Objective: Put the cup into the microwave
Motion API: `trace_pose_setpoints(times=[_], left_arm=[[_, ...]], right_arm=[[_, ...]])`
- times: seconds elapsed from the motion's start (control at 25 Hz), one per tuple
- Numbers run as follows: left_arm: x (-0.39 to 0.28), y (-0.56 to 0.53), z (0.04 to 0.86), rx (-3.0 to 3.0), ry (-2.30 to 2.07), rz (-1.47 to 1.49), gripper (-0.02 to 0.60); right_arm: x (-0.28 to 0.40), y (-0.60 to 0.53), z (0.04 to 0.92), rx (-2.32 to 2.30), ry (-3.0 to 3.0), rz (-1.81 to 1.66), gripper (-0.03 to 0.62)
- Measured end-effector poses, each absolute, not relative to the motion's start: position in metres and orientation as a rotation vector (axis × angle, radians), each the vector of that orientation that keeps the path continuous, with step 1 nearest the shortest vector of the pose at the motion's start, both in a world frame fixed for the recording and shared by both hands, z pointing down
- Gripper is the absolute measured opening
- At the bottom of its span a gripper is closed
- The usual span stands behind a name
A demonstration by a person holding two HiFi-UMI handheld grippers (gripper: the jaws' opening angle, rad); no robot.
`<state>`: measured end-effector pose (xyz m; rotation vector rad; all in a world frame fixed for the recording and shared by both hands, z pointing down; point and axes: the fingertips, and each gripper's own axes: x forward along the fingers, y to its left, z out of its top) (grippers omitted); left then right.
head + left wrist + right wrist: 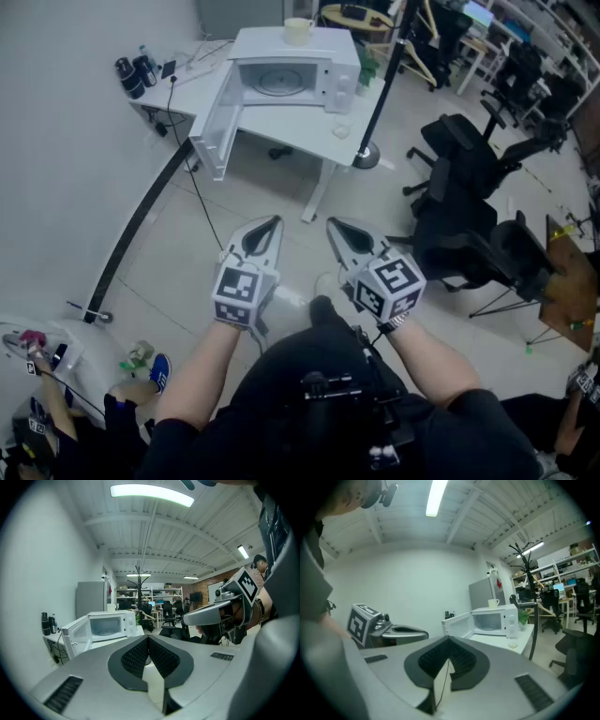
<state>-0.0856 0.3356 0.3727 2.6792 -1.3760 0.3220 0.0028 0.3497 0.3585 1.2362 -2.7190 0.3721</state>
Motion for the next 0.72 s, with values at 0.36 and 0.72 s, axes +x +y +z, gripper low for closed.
trace_pose_setpoints(times=[0.36, 0.72], left_arm=[[-0.05, 0.264, 0.391, 2.675, -1.352, 0.356, 0.0], [-0.005, 0.174, 0.42, 2.648, -1.302, 0.448, 0.052]], right_arm=[[0.043, 0.279, 0.375, 1.302, -2.704, 0.421, 0.017], [0.085, 0.189, 0.4, 1.328, -2.693, 0.537, 0.017]])
